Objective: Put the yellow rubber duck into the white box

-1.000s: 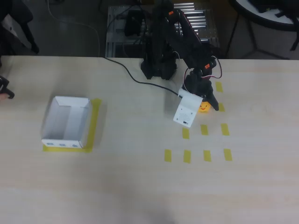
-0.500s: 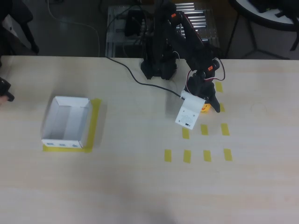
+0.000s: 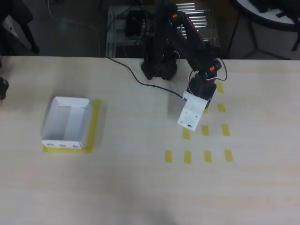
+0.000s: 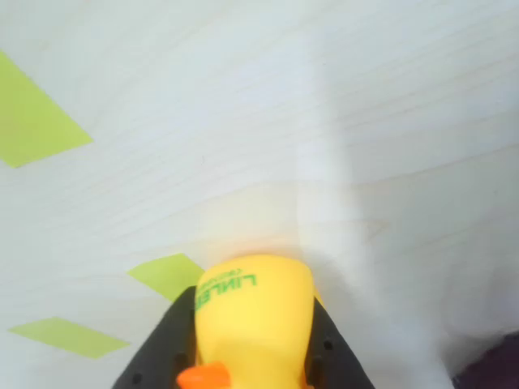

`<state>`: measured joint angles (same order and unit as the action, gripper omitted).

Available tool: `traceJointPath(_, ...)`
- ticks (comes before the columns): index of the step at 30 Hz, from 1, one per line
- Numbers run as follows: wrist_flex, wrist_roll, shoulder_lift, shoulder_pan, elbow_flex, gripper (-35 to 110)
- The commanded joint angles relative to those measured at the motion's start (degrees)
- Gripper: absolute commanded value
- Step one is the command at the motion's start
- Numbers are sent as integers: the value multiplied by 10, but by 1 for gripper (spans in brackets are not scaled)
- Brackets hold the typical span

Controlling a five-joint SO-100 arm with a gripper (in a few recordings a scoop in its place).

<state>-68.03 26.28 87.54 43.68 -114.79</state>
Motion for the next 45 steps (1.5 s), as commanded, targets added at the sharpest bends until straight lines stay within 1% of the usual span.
traceJointPath(1,-4,-5,5,8,33,0)
traceJointPath(5,-30,-40,38,-11,66,0)
traceJointPath(8,-72,-94,97,-58,136,0)
traceJointPath(12,-144,-156,172,-169,283,0)
traceJointPath(15,-227,-156,174,-259,422,0)
traceJointPath(18,-254,-139,185,-367,494,0)
traceJointPath(22,-244,-99,200,-521,518,0)
traceJointPath(25,-211,-97,196,-626,520,0)
traceJointPath(33,-148,-98,144,-836,528,0)
traceJointPath(39,-120,-91,62,-924,541,0)
traceJointPath(45,-76,-90,-11,-956,531,0)
